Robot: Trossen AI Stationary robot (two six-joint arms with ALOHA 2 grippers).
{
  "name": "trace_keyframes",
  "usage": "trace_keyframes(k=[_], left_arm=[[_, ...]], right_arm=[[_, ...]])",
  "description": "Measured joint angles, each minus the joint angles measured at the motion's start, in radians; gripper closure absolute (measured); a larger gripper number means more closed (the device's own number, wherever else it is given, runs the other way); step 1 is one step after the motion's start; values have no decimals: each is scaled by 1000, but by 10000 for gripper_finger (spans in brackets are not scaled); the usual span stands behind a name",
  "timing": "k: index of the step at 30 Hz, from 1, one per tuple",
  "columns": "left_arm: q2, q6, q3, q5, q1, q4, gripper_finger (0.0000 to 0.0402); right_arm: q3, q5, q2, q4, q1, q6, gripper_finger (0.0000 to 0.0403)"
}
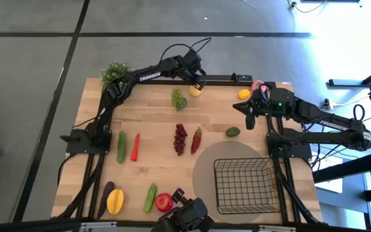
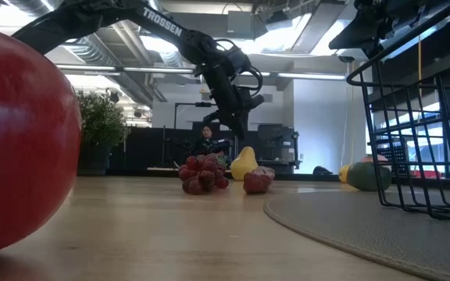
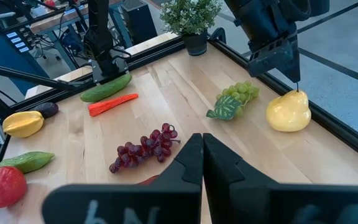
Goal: Build produce basket
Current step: Put the pear into the wire basket
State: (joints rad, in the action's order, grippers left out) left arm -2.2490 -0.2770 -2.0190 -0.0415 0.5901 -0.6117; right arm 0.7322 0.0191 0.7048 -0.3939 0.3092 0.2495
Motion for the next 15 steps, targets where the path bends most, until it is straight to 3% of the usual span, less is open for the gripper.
trace_keyframes(k=[15], left_arm=[[-37,14,0,7,-4,7,374]], right_arm=[[0,0,0,0,0,0,402]])
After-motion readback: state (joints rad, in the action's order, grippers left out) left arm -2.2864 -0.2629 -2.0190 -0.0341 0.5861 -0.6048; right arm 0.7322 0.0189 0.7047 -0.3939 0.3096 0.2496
